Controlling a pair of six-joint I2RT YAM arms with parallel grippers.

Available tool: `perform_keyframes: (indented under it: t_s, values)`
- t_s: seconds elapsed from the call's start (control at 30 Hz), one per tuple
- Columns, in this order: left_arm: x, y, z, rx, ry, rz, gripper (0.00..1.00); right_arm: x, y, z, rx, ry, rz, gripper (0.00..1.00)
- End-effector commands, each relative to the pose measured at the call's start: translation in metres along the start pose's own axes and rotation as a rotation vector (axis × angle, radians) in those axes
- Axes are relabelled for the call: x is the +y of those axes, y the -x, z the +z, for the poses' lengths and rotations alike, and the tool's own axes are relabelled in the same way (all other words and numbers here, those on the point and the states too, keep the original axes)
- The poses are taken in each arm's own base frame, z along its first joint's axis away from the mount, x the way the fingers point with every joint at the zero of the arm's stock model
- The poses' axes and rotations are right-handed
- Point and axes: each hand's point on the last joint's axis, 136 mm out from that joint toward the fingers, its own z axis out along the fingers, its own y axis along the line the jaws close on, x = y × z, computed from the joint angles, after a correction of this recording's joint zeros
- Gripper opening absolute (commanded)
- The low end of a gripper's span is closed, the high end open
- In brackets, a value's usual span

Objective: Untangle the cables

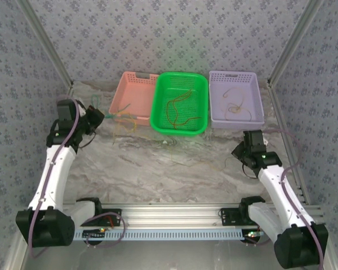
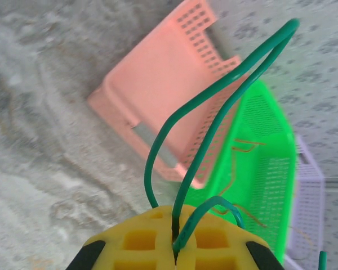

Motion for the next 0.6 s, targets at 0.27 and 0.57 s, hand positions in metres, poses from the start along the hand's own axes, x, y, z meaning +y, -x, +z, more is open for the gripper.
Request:
perform_keyframes:
  t_s: [0.27,0.57]
  values:
    - [-0.070,0.022,-0.048,-0.029,-0.186,-0.001,0.00,-0.012,0.015,0.002,0.007,-0.032,-0.002,0.57]
    - [-0.080,0.021,-0.056,-0.014,-0.227,-0.003,0.00,0.060,0.026,-0.044,-0.106,0.303,-0.207,0.57]
